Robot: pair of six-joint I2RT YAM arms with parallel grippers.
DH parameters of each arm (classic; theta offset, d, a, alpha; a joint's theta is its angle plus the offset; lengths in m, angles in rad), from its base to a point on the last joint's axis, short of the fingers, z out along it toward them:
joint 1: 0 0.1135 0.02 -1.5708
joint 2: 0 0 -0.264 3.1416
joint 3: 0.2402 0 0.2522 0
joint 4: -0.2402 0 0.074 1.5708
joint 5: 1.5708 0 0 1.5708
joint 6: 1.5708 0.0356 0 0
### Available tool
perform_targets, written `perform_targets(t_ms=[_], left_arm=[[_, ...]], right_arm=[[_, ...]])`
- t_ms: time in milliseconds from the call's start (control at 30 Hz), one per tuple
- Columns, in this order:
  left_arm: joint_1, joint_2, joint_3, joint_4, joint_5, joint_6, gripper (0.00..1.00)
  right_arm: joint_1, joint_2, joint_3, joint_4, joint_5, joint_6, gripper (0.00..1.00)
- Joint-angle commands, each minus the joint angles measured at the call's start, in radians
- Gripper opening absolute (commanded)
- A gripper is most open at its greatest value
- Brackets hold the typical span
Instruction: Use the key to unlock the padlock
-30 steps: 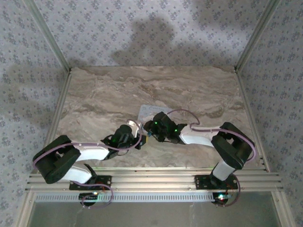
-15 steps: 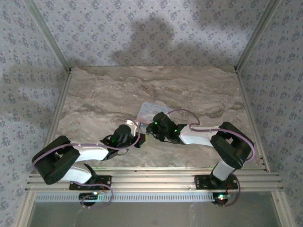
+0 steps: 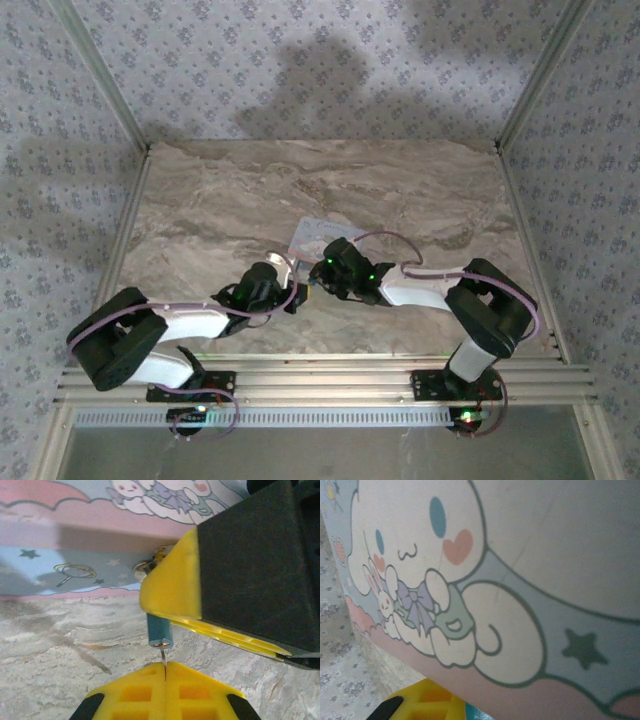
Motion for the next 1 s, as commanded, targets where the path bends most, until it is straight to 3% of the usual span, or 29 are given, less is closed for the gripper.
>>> perform_targets(t_ms=[0,167,333,467,567,967], left_arm=[[-0.033,-0.007,0.087,-0.103,0.024,0.186,0.00],[-0.116,0.025,0.137,-0.207,-0.108,0.427,0.00],[-0.120,0.020,0.110,-0.142,-0.127,0.394,0.00],[-0.108,0.025,0.079,-0.075,-0.110,0.305,0.00],[-0.094,0.025,0.059,-0.052,-0.119,0.249,0.00],[-0.067,0.023,0.052,-0.047,-0.119,0.225,0.00]], right_arm=[[0.008,-0.007,0.025,-0.092,-0.065,0.008,0.00],[-0.011,0.005,0.028,-0.090,-0.138,0.002,0.00],[-0.021,-0.016,0.035,-0.122,-0.144,-0.008,0.03],[-0.027,-0.039,0.033,-0.148,-0.126,-0.016,0.45],[-0.028,-0.061,0.026,-0.163,-0.106,-0.020,0.58],[-0.027,-0.094,0.021,-0.205,-0.073,-0.042,0.59]])
